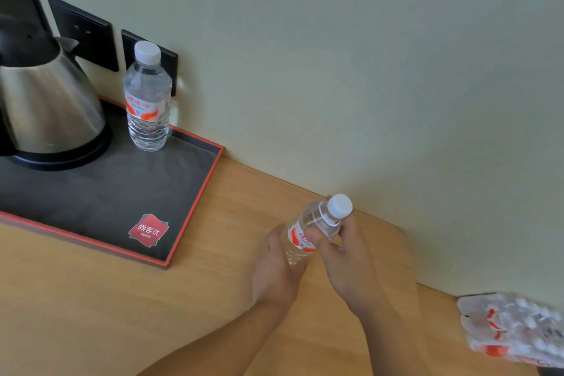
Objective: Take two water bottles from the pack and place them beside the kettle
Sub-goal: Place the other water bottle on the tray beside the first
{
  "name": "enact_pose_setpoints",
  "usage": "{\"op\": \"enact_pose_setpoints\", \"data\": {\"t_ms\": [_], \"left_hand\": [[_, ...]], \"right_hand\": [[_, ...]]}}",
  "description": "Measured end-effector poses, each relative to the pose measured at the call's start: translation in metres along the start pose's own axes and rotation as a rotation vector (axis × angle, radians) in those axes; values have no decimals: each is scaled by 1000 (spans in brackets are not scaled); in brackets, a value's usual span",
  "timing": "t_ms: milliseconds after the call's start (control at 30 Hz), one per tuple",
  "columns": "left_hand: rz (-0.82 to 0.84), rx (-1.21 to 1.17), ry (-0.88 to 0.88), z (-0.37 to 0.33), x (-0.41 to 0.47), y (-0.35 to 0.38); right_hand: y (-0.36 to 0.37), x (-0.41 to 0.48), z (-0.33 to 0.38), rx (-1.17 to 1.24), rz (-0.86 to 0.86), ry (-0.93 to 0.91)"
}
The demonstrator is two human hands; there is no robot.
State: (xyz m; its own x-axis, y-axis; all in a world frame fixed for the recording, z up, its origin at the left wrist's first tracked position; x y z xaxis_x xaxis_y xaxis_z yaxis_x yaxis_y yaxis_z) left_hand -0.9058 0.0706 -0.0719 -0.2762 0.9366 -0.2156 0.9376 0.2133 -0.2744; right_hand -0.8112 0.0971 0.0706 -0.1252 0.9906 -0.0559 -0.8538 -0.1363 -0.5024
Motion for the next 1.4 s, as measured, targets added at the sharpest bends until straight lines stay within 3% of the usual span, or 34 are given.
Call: {"op": "enact_pose_setpoints", "data": {"t_ms": [267, 433, 667, 933, 1400], "left_hand": [[21, 50, 103, -27, 19, -63], [-163, 218, 190, -51, 52, -154], [-284, 233, 205, -40, 108, -235], [-264, 149, 150, 6, 140, -234], [-301, 71, 173, 17, 162, -232]], "right_hand": [[21, 28, 45, -20, -29, -99], [64, 59, 114, -12, -26, -236], [140, 119, 160, -5, -9, -340], [188, 147, 133, -53, 21, -312], [200, 155, 131, -134, 12, -352]]}}
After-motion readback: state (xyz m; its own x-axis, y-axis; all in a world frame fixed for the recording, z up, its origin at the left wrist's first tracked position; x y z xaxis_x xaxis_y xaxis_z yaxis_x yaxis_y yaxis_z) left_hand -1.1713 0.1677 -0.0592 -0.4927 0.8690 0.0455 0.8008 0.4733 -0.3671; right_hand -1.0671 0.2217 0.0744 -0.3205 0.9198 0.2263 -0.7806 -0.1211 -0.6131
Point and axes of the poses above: each hand's wrist, its own x-axis towards the middle knuckle, its own y-axis out of the palm, z = x × y, the point moved 10 cm from there along x, towards the middle knuckle, and after that the axes turned 1 degree about x, right-handed, at the moved point
